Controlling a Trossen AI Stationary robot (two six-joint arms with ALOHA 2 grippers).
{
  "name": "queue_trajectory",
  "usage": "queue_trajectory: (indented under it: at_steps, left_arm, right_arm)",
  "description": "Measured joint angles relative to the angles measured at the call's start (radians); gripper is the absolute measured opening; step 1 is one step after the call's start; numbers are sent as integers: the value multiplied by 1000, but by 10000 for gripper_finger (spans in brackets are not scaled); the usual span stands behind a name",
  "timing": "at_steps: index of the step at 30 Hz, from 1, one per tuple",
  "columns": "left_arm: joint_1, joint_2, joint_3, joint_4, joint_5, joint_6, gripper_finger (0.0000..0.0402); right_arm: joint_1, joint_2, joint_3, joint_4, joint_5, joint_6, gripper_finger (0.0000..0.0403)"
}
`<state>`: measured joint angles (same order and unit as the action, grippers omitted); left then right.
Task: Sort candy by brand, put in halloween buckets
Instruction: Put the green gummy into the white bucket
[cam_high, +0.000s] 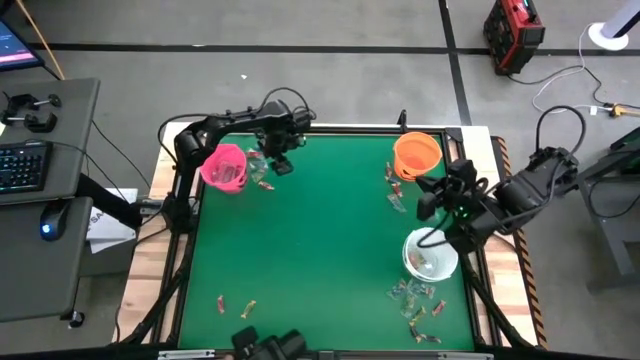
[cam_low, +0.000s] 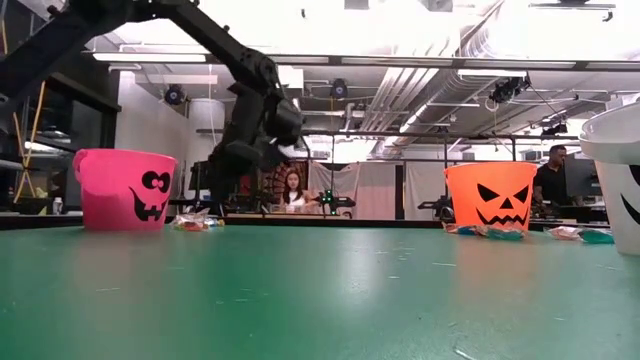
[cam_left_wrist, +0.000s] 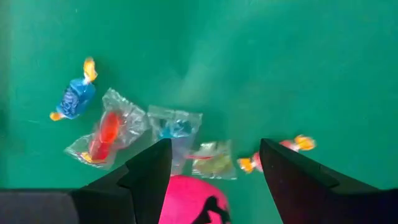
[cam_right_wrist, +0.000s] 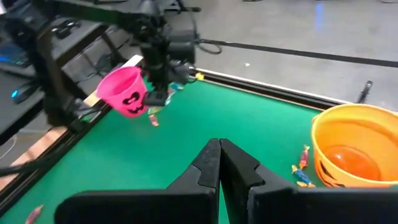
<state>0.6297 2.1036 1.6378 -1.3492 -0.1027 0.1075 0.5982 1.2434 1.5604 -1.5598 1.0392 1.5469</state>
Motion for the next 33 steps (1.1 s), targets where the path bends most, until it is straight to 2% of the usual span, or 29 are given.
queue_trajectory:
  at_steps: [8,18,23,29,33]
  left_arm:
    - [1,-1,-80,7,-20,61,234]
    - [-1,-1,-173,63,-65,76,226]
    - [-20,-2,-173,93,-67,71,159]
    - [-43,-9,-171,92,-66,104,18]
    - [-45,-31,-131,83,-92,107,9]
  right_arm:
    - [-76,0,0,3,-25,-11,0]
    - [-90,0,0,4,-60,-75,0]
    - [-90,0,0,4,-63,-83,0]
    - [-90,0,0,4,-86,-90,0]
    - [-90,0,0,2,-86,-90,0]
